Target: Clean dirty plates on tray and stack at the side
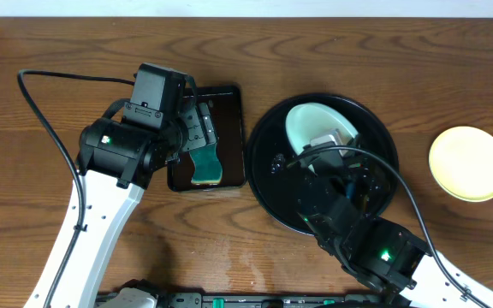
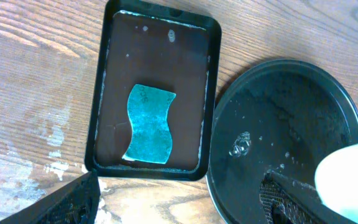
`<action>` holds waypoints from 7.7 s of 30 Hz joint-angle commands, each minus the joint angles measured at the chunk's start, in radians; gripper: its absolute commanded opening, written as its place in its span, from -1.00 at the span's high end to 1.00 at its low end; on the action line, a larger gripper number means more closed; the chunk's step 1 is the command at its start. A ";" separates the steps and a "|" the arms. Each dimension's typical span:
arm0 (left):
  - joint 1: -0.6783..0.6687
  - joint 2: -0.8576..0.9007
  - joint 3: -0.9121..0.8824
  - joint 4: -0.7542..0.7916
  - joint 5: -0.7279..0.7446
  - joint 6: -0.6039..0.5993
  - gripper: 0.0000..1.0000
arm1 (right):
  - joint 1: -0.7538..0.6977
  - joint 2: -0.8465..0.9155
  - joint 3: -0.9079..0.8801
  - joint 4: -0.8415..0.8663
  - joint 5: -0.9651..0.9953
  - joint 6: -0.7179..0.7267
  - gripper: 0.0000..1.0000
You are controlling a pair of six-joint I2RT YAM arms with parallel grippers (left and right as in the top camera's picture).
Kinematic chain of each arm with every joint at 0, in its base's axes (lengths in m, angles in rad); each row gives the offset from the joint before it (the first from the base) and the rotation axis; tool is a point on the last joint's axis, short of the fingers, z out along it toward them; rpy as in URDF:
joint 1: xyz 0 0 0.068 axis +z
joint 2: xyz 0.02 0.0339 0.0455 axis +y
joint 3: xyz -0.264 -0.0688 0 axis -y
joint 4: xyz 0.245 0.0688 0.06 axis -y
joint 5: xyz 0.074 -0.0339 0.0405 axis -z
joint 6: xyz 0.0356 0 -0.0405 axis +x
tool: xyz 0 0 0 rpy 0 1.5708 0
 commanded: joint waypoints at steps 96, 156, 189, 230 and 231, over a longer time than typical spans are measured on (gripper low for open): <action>0.003 -0.003 0.013 -0.003 -0.002 0.010 -0.66 | -0.887 -0.324 0.098 -0.262 -1.661 0.265 -0.99; 0.003 -0.041 -0.002 -0.004 -0.126 0.055 -0.66 | -0.888 -1.041 -0.862 0.365 -1.212 0.264 -0.99; 0.289 -1.328 -1.310 1.027 -0.061 0.164 -0.67 | -0.888 -1.041 -0.862 0.366 -1.212 0.264 -0.99; 0.288 -1.324 -1.444 0.974 -0.061 0.156 -0.67 | -0.888 -1.041 -0.862 0.366 -1.212 0.264 -0.99; 0.288 -1.324 -1.444 0.974 -0.061 0.156 -0.67 | -0.888 -1.041 -0.862 0.365 -1.212 0.264 -0.99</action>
